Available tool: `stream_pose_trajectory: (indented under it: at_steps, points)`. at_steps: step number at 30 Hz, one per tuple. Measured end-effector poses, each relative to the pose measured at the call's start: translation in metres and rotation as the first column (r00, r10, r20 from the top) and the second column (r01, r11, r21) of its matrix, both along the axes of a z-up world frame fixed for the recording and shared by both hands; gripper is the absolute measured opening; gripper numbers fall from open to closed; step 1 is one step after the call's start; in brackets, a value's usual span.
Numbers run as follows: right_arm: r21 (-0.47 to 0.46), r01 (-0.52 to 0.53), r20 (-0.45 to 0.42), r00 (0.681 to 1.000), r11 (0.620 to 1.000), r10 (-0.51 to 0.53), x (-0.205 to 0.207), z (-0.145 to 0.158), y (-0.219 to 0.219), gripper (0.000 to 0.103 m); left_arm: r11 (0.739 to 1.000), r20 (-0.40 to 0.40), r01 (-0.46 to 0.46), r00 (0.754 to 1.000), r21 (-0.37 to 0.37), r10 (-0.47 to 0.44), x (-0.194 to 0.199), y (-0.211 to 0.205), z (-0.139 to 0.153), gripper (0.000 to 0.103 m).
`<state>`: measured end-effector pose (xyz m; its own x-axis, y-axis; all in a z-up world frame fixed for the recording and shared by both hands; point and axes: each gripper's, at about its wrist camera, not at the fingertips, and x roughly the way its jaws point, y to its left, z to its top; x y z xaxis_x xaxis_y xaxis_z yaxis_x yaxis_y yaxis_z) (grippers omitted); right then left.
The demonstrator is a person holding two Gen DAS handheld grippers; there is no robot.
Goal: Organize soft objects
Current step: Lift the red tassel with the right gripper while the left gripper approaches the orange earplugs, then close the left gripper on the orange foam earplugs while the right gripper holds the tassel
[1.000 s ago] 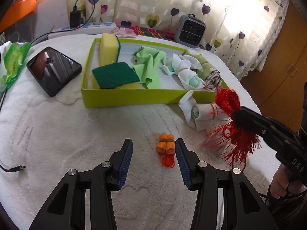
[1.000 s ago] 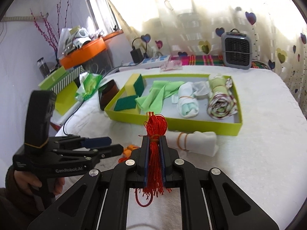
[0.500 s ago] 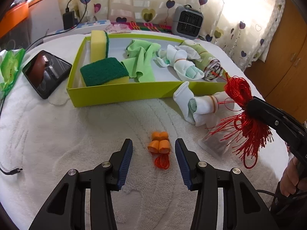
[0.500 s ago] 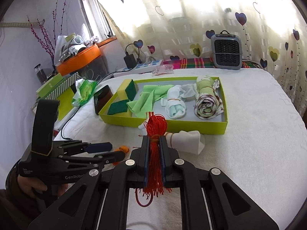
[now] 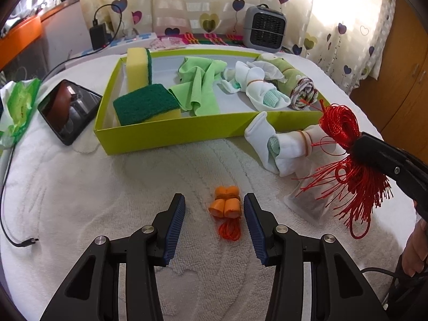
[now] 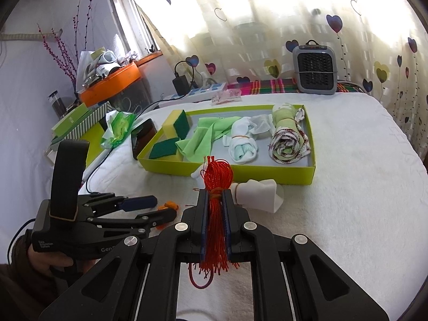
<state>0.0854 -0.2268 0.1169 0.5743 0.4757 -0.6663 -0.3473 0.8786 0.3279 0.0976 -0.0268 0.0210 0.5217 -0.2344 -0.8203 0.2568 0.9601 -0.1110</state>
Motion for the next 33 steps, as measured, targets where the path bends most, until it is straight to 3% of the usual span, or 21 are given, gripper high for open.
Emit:
stream_pose_trajectory:
  at_steps: [13,33]
  points:
    - [0.012,-0.001,-0.006,1.000,1.000,0.001,-0.0012,-0.0022,-0.0007,0.010,1.000,0.012,-0.012,1.000,0.003,0.012,-0.0008,0.0026,0.0008,0.022]
    - [0.013,0.000,-0.009,1.000,1.000,0.000,-0.0029,-0.0039,0.0025,0.010,1.000,0.038,-0.020,0.999,-0.013,0.021,-0.0040,0.0040,0.0073,0.022]
